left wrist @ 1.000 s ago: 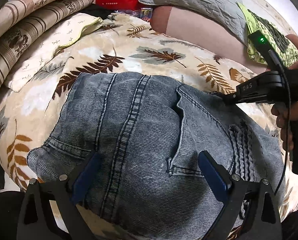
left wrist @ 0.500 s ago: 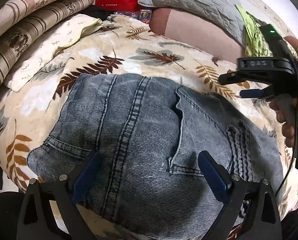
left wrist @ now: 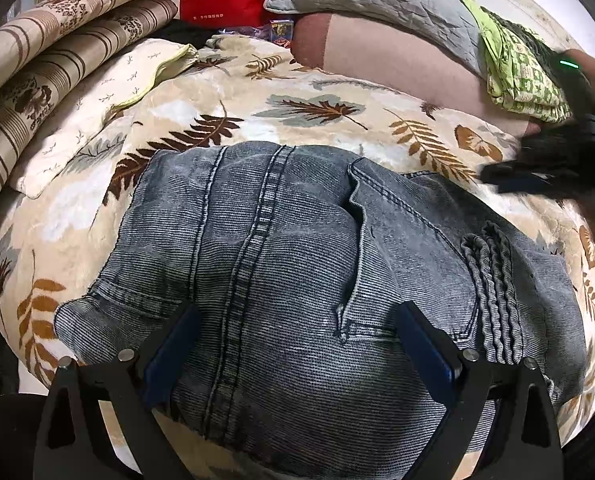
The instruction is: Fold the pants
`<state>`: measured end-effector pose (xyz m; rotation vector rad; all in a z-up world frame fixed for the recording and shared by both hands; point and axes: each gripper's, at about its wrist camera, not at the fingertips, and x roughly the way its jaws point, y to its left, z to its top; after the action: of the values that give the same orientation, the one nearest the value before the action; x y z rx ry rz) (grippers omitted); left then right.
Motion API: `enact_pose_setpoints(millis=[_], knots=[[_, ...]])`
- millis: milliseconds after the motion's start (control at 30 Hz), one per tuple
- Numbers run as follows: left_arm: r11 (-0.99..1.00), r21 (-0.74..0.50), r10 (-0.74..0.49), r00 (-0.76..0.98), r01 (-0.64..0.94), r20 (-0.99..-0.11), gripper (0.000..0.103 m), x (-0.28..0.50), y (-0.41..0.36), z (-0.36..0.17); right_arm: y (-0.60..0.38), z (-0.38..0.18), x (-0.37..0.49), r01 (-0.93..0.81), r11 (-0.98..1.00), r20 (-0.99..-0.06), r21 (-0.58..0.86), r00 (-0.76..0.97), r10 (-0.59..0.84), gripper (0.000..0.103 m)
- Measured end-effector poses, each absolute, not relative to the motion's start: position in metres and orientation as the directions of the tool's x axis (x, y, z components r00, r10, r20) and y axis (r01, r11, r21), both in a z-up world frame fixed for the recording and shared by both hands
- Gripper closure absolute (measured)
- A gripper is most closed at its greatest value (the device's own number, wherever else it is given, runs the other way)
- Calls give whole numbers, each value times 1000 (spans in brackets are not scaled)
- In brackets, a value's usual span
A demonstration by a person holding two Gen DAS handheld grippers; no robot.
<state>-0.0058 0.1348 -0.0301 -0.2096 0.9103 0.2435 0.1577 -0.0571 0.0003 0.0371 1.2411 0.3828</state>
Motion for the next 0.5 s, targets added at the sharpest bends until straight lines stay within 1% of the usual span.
enact_pose_setpoints(millis=[33,67,167,200,267,333,400,467,500], knots=[[951,-81,118,593,-297,-797,5,-7,135,-29,-72,10,144,-246,931,-906,270,263,332,53],[949,-91,115,598,-302,-793,5,-7,136,-28,-87,20,130,-226,921,-892,317,259,371,46],[943,-99,121,605,-317,-787,5,-9,136,-24,-121,33,85,-189,875,-836,445,263,482,45],[943,-96,125,606,-319,-786,5,-10,135,-23,-137,30,62,-165,841,-803,516,248,541,44],[947,-104,112,614,-305,-781,5,-11,129,-15,-158,22,33,-121,805,-767,581,252,591,44],[957,-112,93,643,-269,-760,5,-16,117,-3,-188,7,1,-40,766,-719,641,317,618,44],[963,-123,67,657,-240,-751,5,-18,107,5,-202,1,-26,-12,769,-713,639,365,598,42],[965,-117,71,664,-233,-745,5,-19,101,9,-187,4,-43,-104,799,-728,593,354,587,43],[966,-107,79,664,-235,-743,5,-20,99,12,-168,12,-50,-195,805,-726,561,352,591,43]])
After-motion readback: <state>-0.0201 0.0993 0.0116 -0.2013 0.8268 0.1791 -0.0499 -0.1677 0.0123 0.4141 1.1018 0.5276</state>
